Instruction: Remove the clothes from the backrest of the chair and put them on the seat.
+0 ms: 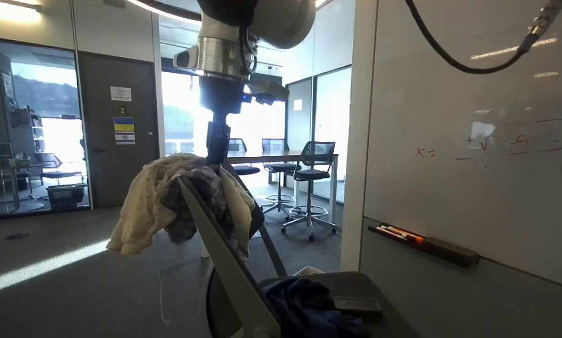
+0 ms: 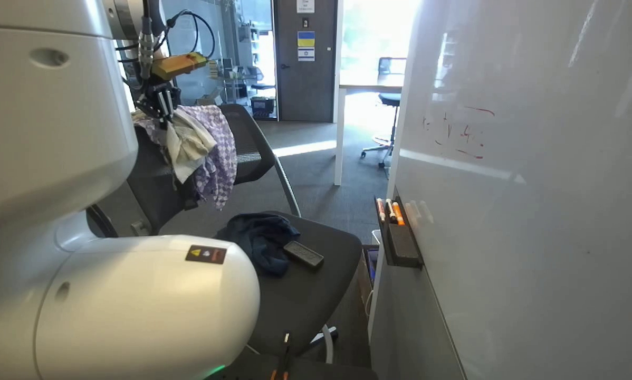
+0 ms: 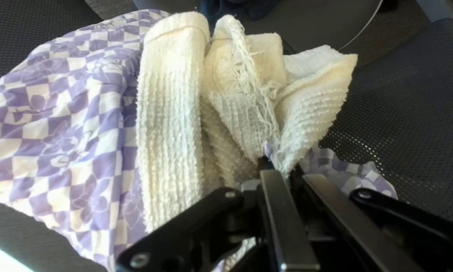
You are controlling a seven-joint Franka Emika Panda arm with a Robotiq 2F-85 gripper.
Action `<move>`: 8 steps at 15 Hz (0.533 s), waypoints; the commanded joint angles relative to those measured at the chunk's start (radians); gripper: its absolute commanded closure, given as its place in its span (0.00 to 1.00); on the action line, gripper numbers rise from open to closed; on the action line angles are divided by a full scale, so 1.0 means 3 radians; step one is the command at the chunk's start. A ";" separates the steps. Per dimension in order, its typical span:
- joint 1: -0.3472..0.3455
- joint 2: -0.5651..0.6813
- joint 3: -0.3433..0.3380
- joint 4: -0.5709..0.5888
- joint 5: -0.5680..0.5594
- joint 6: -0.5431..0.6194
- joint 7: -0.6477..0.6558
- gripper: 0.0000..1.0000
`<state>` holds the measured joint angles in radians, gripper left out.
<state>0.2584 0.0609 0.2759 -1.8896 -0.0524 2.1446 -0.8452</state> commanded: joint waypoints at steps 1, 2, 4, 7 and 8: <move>-0.0024 -0.0071 -0.0020 0.0054 0.0058 -0.0101 0.0089 0.97; -0.0042 -0.0099 -0.0037 0.0074 0.0065 -0.0094 0.0103 0.97; -0.0080 -0.0165 -0.0076 0.0104 0.0073 -0.0095 0.0162 0.97; -0.0148 -0.0310 -0.0165 0.0148 0.0038 -0.0091 0.0287 0.97; -0.0174 -0.0360 -0.0199 0.0167 0.0026 -0.0085 0.0325 0.97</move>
<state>0.2257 0.0064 0.2401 -1.8618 -0.0478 2.1400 -0.7834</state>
